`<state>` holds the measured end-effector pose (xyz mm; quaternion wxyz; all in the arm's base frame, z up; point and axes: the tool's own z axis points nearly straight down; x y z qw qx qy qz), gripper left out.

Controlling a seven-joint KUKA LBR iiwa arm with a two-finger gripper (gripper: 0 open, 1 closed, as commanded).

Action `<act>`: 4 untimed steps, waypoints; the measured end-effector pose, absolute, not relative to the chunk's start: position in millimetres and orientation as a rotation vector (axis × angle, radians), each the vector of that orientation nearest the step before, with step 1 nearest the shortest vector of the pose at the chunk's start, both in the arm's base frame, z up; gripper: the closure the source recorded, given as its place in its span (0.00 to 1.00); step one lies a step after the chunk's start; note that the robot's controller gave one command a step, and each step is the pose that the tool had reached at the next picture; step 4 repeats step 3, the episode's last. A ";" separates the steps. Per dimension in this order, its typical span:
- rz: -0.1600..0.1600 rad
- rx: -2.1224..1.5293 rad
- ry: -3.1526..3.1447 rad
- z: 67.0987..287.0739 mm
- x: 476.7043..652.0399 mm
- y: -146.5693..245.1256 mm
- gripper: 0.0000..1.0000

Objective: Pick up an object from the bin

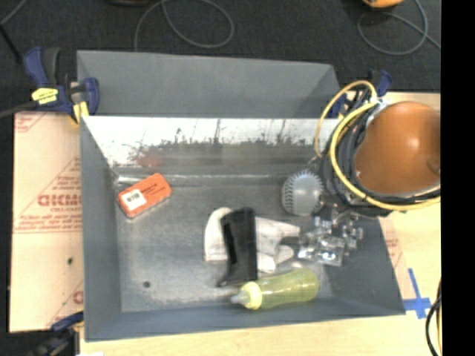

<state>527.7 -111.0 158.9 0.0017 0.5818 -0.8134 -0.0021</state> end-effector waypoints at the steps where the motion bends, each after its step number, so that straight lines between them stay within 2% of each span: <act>1: 0.000 1.850 -2.537 220.2 536.2 -101.9 1.00; 2: -0.011 1.917 -2.487 268.5 514.9 -117.7 1.00; 3: -0.005 1.914 -2.488 277.5 510.8 -124.3 1.00; 4: -0.005 1.914 -2.488 277.5 510.8 -124.3 1.00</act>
Offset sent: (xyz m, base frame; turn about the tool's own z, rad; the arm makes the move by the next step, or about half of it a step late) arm -0.0197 -0.0157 0.1204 -0.0766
